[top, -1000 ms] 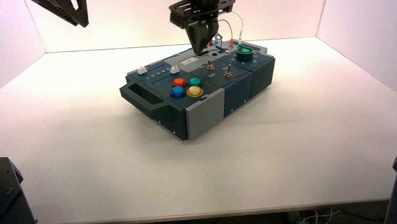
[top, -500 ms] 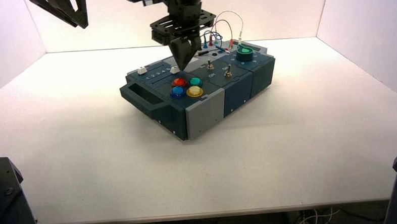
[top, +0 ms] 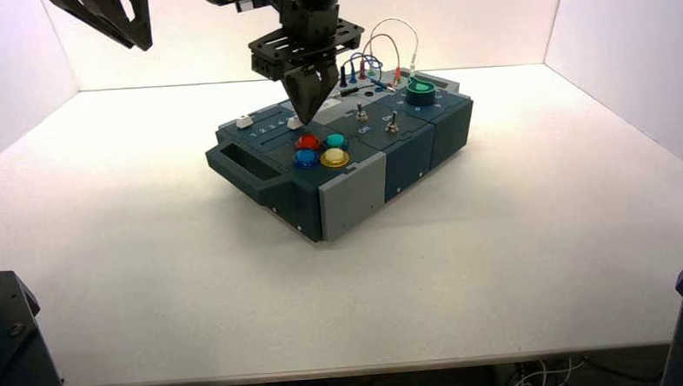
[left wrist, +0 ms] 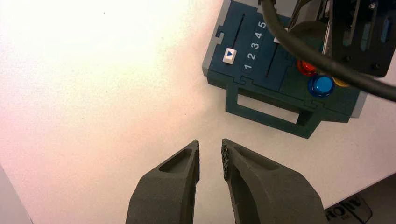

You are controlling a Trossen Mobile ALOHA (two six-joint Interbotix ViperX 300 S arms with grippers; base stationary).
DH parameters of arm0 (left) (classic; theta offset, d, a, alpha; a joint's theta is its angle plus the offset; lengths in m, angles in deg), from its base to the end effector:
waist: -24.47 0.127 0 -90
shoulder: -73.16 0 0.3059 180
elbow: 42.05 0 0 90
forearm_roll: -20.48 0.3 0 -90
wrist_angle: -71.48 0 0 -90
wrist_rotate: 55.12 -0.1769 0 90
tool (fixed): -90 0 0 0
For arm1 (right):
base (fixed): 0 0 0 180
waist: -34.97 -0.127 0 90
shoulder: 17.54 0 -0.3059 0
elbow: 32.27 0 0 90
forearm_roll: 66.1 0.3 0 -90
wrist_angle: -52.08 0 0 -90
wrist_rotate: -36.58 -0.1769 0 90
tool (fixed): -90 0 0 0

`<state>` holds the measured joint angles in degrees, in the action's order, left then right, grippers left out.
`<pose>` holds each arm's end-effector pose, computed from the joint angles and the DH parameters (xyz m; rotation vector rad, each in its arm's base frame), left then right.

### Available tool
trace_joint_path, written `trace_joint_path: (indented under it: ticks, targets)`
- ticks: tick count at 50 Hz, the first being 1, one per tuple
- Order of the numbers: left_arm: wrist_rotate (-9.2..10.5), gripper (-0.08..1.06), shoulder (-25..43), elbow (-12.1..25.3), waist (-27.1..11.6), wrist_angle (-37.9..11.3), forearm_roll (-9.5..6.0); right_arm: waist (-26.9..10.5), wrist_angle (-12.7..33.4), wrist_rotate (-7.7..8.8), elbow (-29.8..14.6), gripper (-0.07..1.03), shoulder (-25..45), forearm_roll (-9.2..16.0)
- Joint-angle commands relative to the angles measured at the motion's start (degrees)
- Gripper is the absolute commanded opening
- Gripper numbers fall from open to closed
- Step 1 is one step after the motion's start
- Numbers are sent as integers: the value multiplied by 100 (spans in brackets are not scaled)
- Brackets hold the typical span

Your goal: Move the bottom slider to position 3.

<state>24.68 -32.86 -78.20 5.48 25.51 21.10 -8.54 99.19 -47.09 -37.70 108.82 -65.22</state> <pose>0.2547 -0.0862 0.1561 0.3590 1.1150 -0.3931 0.3434 0.3287 0.0461 -0.5903 1.2675 0.7128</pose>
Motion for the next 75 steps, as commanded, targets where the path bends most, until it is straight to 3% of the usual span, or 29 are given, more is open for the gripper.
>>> trace_joint_path:
  ticks: [1, 36, 55, 75]
  targets:
    - [9, 29, -18, 44, 18, 35, 9, -141, -18, 9, -211, -2, -97, 35]
    - [9, 29, 35, 35, 18, 35, -9, -114, -9, -44, -334, -2, -97, -18]
    - [9, 29, 44, 35, 18, 26, -18, 18, 149, -167, -352, -2, -202, -105]
    - [9, 29, 62, 35, 9, 18, -18, 35, 167, -167, -589, -2, 149, -97]
